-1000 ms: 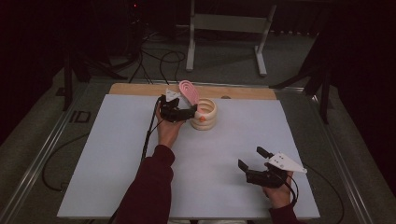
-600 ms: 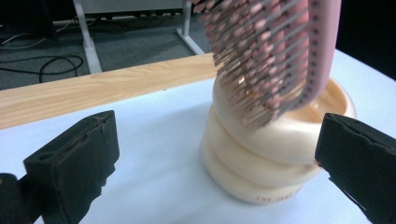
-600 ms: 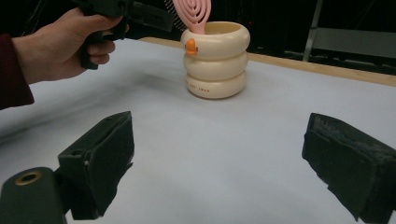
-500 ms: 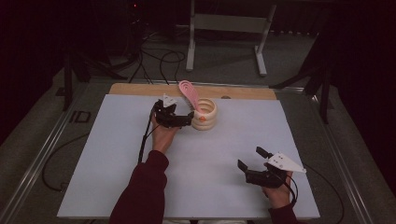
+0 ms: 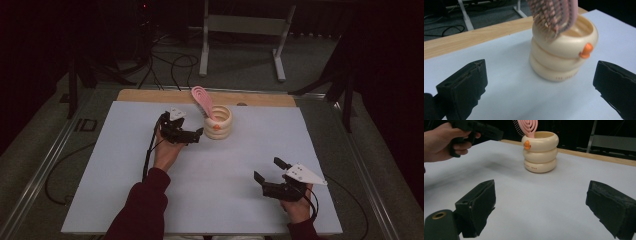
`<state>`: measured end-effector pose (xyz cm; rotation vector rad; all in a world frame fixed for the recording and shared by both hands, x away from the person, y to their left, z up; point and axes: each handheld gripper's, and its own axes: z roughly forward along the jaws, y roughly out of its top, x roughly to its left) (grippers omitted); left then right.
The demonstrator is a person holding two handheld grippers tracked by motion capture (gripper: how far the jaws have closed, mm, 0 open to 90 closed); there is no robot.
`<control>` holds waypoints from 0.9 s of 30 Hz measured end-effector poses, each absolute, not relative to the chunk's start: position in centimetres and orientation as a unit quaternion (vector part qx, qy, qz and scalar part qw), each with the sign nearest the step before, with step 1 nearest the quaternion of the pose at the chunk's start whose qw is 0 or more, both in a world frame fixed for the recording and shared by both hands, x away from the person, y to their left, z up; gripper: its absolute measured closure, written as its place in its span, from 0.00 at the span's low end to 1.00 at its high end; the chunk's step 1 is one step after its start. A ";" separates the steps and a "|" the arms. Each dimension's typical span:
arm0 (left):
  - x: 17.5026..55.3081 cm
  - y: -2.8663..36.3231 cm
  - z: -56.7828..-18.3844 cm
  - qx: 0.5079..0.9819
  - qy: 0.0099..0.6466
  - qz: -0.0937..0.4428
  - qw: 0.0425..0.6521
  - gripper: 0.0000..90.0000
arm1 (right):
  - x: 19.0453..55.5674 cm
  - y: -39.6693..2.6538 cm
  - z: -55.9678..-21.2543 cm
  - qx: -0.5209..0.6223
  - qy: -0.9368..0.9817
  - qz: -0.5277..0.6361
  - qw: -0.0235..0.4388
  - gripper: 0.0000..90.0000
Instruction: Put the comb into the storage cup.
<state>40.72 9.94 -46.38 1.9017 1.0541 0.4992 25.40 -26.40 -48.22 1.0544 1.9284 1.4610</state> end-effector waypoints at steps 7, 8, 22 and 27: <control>38.9 11.2 -46.3 0.775 0.413 0.199 0.436 0.00 | 25.4 -26.3 -48.2 0.386 0.709 0.535 0.249 0.10; 38.5 11.4 -46.3 0.776 0.411 0.200 0.435 0.00 | 25.4 -26.3 -48.2 0.387 0.709 0.535 0.248 0.10; 33.4 15.7 -47.3 0.781 0.385 0.188 0.454 0.00 | 25.4 -26.1 -48.3 0.385 0.712 0.532 0.250 0.10; 31.3 17.3 -47.8 0.783 0.380 0.204 0.448 0.00 | 25.4 -26.0 -48.3 0.387 0.711 0.532 0.247 0.10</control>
